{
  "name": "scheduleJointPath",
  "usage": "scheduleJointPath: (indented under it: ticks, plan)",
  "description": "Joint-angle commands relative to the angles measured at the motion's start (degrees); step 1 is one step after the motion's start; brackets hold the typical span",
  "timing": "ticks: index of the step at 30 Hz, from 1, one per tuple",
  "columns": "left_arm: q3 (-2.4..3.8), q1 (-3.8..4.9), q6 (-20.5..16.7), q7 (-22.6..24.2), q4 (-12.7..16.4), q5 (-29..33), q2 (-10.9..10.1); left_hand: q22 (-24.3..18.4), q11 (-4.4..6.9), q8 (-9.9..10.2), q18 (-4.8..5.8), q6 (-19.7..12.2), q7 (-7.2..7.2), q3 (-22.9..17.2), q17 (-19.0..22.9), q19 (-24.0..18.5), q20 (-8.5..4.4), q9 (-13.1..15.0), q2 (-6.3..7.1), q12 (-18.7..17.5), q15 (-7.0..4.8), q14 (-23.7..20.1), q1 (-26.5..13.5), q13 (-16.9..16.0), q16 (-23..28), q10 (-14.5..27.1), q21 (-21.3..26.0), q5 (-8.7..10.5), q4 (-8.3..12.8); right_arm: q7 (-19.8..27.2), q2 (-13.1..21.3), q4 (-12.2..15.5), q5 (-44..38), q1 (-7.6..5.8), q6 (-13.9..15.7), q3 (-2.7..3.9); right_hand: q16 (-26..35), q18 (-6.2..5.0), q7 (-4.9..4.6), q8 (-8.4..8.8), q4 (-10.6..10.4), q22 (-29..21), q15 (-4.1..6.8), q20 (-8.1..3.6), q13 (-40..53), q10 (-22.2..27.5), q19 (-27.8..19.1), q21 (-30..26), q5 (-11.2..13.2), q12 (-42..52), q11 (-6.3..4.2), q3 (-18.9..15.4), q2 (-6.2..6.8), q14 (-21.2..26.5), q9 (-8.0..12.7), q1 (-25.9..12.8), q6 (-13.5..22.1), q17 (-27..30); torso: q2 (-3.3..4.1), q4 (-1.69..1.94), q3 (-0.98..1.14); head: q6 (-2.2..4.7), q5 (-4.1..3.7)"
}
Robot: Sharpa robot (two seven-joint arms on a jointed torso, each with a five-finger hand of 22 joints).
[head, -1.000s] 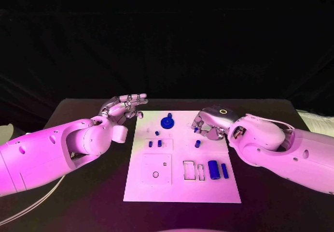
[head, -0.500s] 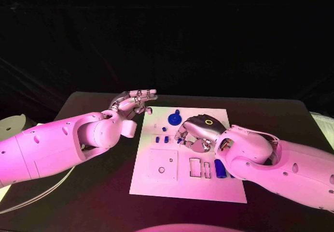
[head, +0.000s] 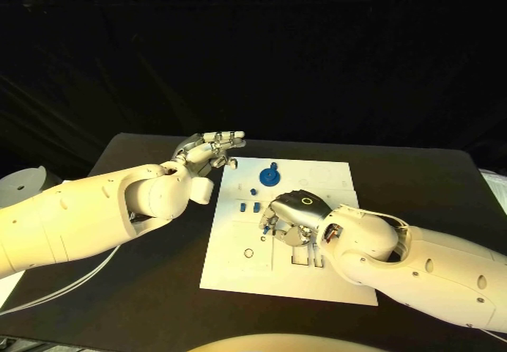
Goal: Assemble the parts on the task board
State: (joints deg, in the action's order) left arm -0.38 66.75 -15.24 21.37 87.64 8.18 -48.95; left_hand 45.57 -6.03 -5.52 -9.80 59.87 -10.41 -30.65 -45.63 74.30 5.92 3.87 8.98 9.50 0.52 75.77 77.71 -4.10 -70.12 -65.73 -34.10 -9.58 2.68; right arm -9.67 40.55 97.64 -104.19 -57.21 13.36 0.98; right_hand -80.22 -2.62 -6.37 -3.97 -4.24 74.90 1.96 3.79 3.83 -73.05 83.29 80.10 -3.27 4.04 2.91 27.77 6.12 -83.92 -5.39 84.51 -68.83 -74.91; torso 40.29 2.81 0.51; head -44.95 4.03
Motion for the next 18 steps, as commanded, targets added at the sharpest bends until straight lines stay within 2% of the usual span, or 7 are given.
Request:
scheduleJointPath:
  ticks: [1,18]
  plan:
    - [0.03,0.02,1.1,0.1,0.2,0.2,0.1,-0.1,0.09,-0.1,-0.6,-0.1,0.02,0.3,0.0,-0.3,0.08,-0.1,-0.41,0.2,0.14,-0.4,0.1,0.0,0.3,0.4,0.4,0.17,0.2,0.8,-0.3,-0.3,-0.1,0.29,-2.0,-0.05,-0.2,-0.72,-0.32,-0.14,0.1,0.4,-0.25,0.19,0.0,-0.2,0.2,0.1,-0.1,-0.3,0.03,0.2,-0.03,-3.8,-0.1,-0.4,0.0,-2.2,0.0,-0.03,0.05,-0.14,0.08]
    - [0.01,0.02,1.3,0.0,0.1,0.2,0.1,-0.1,0.09,-0.1,-0.6,-0.1,0.02,0.3,0.0,-0.3,0.08,-0.1,-0.41,0.2,0.14,-0.4,0.1,0.0,0.3,0.4,0.4,0.17,0.2,0.4,-1.0,-0.9,-0.5,0.61,-3.7,-0.27,-0.2,-0.72,-0.42,-0.1,0.2,0.3,-0.35,0.28,0.0,-0.2,0.1,0.1,-0.1,-0.4,0.13,0.3,0.02,-3.8,-0.1,-0.6,0.0,-2.2,0.0,-0.03,0.03,-0.37,0.01]
